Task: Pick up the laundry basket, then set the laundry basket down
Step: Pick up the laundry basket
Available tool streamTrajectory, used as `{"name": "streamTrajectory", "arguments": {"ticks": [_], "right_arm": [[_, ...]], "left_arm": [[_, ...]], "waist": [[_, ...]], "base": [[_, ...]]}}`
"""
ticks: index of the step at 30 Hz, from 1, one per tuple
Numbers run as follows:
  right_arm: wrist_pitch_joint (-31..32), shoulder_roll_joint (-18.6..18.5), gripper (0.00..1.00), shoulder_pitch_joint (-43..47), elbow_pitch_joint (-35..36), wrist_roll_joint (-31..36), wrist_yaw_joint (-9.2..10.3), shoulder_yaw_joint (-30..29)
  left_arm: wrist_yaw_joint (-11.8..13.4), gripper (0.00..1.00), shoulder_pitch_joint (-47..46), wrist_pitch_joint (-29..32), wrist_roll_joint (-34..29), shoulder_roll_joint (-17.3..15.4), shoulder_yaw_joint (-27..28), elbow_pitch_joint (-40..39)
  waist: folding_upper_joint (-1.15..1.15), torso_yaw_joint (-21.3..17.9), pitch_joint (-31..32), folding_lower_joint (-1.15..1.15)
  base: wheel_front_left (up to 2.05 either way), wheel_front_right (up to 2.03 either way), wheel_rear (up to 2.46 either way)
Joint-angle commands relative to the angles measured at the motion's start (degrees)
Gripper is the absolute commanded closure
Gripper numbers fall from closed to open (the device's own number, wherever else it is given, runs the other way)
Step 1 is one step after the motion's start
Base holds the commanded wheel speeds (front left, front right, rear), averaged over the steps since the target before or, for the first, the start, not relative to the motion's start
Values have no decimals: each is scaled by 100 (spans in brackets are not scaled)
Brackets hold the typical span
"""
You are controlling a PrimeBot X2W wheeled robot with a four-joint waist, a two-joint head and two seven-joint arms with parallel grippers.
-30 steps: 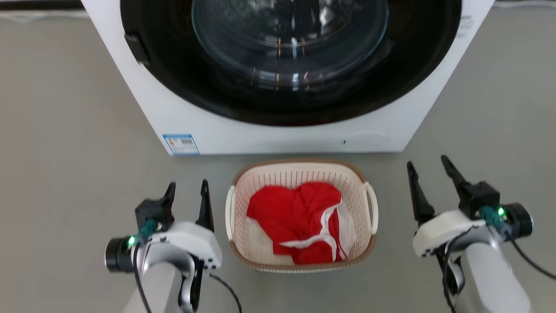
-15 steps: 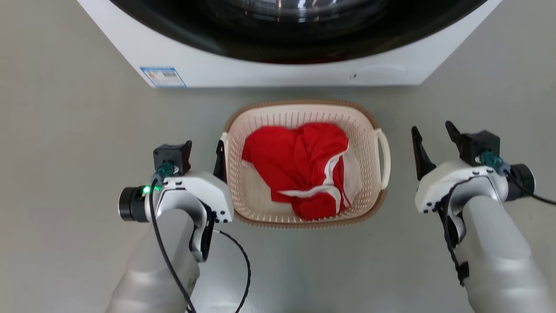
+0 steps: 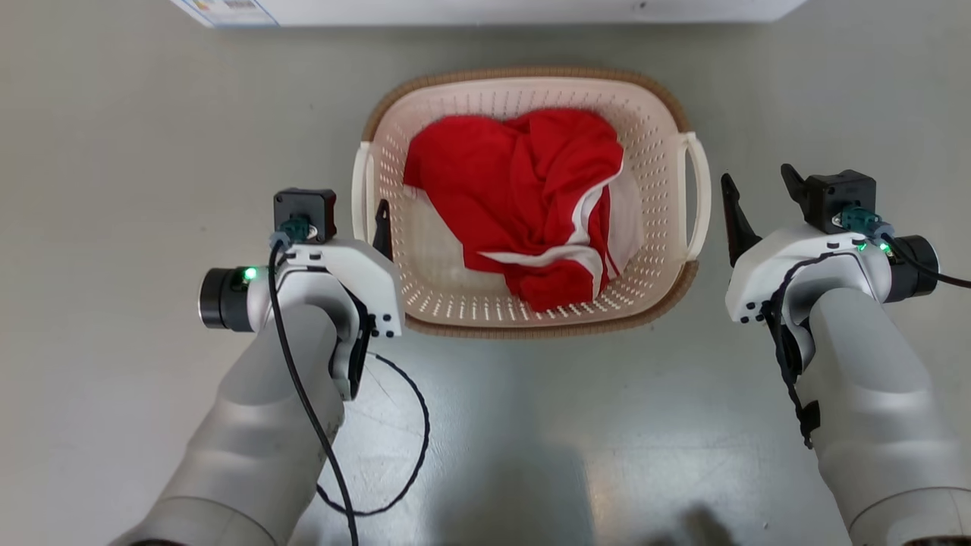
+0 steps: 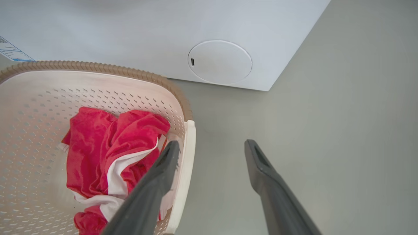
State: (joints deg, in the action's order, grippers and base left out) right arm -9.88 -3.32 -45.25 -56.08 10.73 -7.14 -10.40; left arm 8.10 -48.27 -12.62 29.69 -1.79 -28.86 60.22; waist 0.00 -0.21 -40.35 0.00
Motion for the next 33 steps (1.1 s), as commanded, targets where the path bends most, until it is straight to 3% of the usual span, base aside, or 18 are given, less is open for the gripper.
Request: {"name": "streamTrajectory", "arguments": {"ticks": [1, 19, 33], "right_arm": [[-103, 45, 0, -59, -44, 80, -35, 77], [-379, 45, 0, -405, -605, 33, -35, 136], [-333, 45, 0, -916, -1293, -653, -35, 692]], "left_arm": [[63, 0, -171, -44, 117, -109, 30, 79], [100, 0, -640, -9, 650, -109, -532, 535], [206, 0, -1119, 376, 861, -109, -1117, 744]], "waist": [[0, -9, -244, 0], [0, 75, -848, 0], [0, 9, -1083, 0]], "base": [[0, 0, 0], [0, 0, 0], [0, 0, 0]]}}
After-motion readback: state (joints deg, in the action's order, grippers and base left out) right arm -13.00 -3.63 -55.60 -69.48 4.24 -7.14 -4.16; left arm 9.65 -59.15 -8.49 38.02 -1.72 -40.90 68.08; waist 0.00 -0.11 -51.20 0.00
